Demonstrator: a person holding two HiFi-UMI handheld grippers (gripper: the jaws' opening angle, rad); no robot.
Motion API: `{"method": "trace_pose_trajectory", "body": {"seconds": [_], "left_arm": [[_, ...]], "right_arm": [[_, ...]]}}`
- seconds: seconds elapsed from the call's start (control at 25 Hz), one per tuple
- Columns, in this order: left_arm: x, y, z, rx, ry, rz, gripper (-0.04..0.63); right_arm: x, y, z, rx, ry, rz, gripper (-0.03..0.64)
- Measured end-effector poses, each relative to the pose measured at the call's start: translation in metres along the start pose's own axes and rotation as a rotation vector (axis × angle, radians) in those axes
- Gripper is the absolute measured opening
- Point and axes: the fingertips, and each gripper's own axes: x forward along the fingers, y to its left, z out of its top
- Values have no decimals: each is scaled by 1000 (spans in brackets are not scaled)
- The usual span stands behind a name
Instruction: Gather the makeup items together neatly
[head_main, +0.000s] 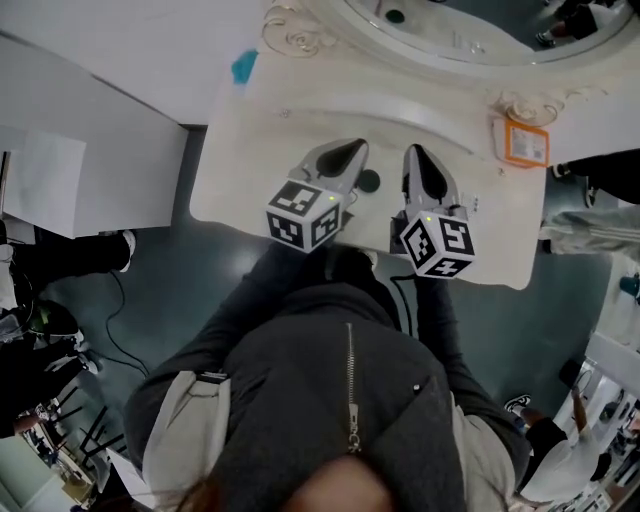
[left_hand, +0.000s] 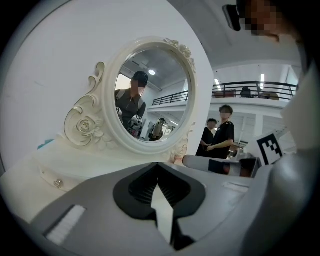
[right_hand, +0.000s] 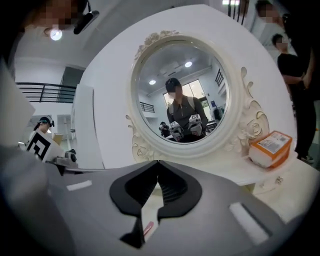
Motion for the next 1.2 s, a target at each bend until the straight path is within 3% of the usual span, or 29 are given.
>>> {"method": "trace_pose_trajectory", "body": {"seconds": [0.2, 0.36, 1.2], "left_arm": [[0, -5, -1, -6, -2, -26, 9], [2, -7, -3, -9, 2, -46, 9], [6, -8, -8, -35, 17, -84, 9]], "right_arm": [[-10, 12, -5, 40, -77, -77, 3], [-9, 18, -18, 30, -44, -129, 3], [-12, 13, -36, 41, 6, -160, 3]]}}
